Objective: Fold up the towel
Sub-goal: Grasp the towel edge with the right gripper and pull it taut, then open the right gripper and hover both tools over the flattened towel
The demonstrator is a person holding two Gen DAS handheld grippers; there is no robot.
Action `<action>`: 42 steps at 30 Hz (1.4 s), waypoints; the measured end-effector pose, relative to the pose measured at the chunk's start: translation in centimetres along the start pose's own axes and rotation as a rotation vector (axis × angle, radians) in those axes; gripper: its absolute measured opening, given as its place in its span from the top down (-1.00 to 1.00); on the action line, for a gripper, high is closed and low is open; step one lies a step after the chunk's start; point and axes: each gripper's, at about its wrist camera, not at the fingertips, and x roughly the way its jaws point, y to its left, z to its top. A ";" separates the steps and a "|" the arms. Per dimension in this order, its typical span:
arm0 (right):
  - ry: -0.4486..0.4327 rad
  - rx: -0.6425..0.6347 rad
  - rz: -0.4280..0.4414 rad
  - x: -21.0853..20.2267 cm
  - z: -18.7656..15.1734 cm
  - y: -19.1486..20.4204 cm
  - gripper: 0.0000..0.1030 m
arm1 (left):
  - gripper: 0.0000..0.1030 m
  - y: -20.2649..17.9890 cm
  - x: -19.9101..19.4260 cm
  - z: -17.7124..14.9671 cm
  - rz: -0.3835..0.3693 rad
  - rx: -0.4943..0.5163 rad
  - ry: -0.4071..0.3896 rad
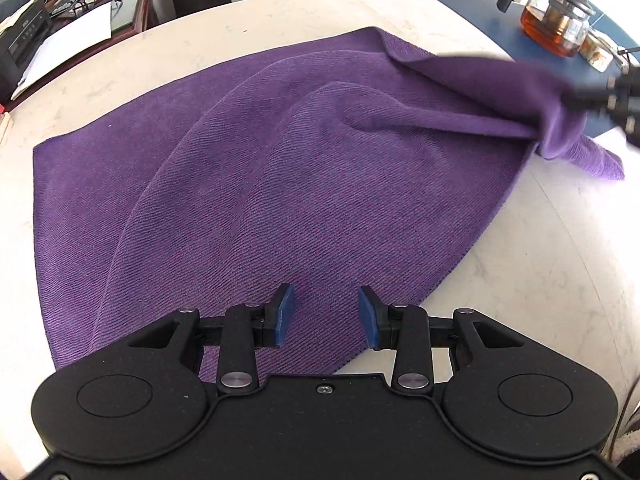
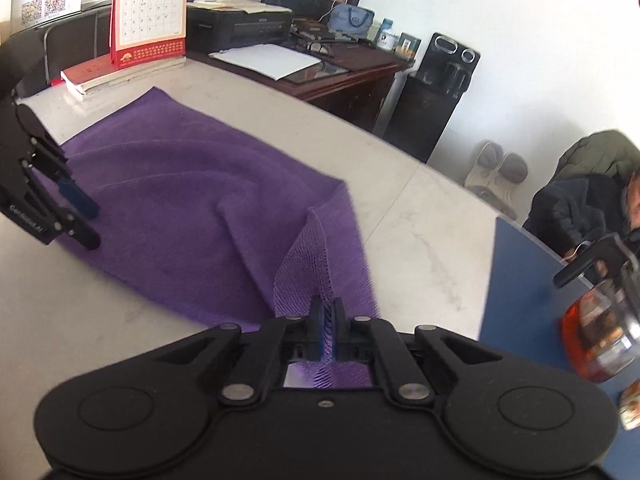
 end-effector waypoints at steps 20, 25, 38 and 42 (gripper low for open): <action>0.165 -0.155 -0.183 17.6 3.0 -13.2 0.87 | 0.28 1.4 -0.1 0.6 0.025 -0.010 0.113; 0.098 -0.088 -0.196 16.3 3.4 -12.7 0.43 | 0.28 1.6 -0.1 1.0 0.029 -0.025 0.134; 0.157 0.279 0.062 7.0 -3.7 -5.9 0.26 | 0.12 7.4 0.5 9.0 0.249 -0.167 -0.077; 0.207 0.368 0.062 7.1 -6.1 -4.3 0.26 | 0.12 8.3 2.8 10.7 0.308 -0.171 -0.068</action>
